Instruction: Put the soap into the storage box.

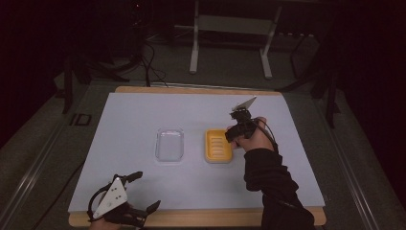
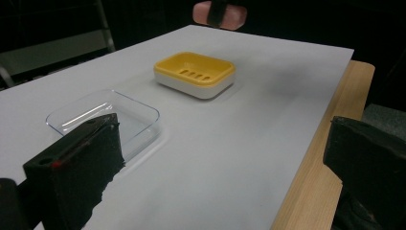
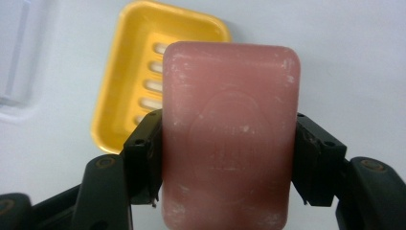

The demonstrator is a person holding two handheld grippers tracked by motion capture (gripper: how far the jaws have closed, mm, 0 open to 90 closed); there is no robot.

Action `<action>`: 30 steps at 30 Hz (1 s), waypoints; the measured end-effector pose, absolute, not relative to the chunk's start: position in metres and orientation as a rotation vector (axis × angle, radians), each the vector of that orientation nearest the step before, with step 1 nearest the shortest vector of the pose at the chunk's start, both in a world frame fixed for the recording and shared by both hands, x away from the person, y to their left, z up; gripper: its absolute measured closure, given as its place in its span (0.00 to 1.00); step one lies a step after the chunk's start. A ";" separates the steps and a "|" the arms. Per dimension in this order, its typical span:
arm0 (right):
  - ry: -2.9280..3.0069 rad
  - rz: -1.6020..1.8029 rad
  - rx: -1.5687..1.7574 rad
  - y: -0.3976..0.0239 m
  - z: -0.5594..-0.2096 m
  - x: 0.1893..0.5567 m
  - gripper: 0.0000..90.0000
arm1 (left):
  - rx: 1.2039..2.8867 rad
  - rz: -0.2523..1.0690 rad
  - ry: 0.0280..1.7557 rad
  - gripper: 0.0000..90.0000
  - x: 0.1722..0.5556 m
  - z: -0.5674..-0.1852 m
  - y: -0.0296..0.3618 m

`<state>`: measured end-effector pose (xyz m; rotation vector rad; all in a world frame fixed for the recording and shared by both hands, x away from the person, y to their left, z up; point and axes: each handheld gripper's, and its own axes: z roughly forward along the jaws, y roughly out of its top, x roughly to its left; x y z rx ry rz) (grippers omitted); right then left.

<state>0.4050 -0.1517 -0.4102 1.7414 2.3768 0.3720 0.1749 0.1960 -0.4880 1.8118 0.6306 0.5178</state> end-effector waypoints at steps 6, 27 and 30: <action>2.381 0.402 1.707 -0.131 -0.408 0.403 0.42 | 1.808 0.517 0.628 0.00 0.174 -0.488 0.196; 2.254 0.562 1.782 -0.101 -0.437 0.401 0.42 | 1.812 0.518 0.616 0.00 0.173 -0.487 0.196; 2.239 0.562 1.807 -0.102 -0.448 0.402 0.42 | 1.807 0.516 0.618 0.00 0.173 -0.487 0.196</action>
